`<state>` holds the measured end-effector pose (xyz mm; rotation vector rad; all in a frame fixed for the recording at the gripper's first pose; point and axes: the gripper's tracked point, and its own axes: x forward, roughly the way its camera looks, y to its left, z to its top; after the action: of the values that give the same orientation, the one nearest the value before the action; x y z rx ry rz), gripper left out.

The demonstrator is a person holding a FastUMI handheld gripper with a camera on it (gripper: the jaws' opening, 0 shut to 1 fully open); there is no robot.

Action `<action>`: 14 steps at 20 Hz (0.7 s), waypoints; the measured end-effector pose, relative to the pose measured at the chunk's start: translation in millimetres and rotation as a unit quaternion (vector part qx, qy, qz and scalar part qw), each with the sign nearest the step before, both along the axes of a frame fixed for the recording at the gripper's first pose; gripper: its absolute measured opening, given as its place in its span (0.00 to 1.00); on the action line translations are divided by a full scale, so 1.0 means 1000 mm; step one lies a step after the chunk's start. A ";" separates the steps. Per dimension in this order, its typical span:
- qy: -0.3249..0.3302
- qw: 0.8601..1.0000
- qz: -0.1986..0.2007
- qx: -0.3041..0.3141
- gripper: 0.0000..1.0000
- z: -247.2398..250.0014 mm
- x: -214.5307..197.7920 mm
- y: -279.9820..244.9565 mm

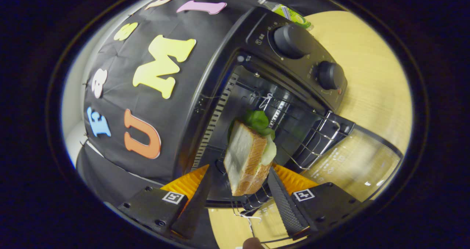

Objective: Open the toaster oven, put the food inside, and close the toaster oven door.

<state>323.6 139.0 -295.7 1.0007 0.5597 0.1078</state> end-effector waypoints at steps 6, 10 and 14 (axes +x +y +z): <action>0.019 0.983 0.073 -0.166 0.94 -0.009 -0.017 0.002; 0.054 0.952 0.131 -0.271 1.00 -0.025 -0.035 0.006; 0.060 0.924 0.159 -0.342 1.00 -0.028 -0.052 -0.004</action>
<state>271.3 135.4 -323.9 0.2289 0.7987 0.1264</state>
